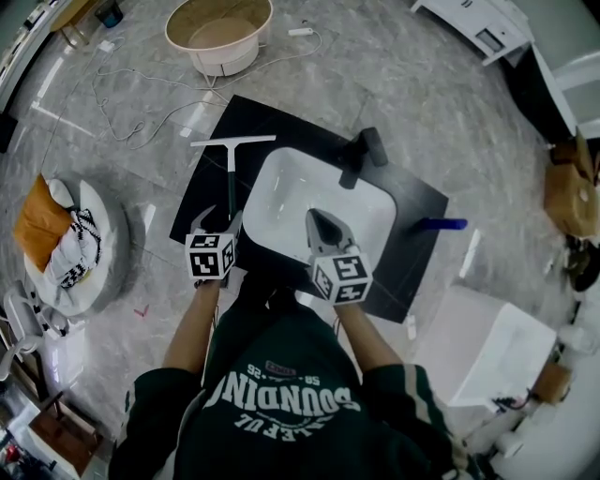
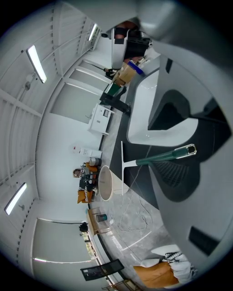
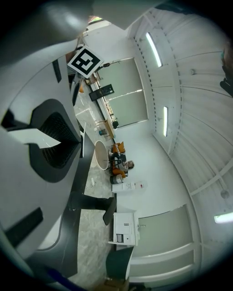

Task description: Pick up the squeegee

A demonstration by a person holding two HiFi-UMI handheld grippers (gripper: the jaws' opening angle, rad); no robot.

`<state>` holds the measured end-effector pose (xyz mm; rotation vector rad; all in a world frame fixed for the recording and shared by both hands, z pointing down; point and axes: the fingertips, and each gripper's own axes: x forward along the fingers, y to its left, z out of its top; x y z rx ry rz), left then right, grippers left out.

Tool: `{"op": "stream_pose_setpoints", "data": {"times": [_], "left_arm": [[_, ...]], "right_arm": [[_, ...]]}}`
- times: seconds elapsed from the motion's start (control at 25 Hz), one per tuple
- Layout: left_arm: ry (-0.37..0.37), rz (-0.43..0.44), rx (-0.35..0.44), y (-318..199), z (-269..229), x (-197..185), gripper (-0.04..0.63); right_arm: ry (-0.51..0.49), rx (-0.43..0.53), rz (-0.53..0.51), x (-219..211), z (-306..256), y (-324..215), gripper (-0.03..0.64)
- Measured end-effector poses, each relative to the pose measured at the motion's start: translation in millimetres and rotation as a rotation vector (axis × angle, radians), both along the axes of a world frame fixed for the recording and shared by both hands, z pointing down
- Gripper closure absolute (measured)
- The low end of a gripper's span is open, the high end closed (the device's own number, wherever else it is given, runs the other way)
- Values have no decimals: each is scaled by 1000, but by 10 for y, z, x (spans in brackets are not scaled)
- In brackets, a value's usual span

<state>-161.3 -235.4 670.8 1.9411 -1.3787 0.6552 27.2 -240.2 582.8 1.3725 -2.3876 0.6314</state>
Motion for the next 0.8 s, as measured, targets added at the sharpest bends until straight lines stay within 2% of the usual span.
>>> {"op": "stream_pose_setpoints", "data": {"times": [0.8], "left_arm": [[-35, 0, -156, -591, 484, -9, 402]], "right_arm": [[26, -48, 106, 346, 175, 5, 615]]}}
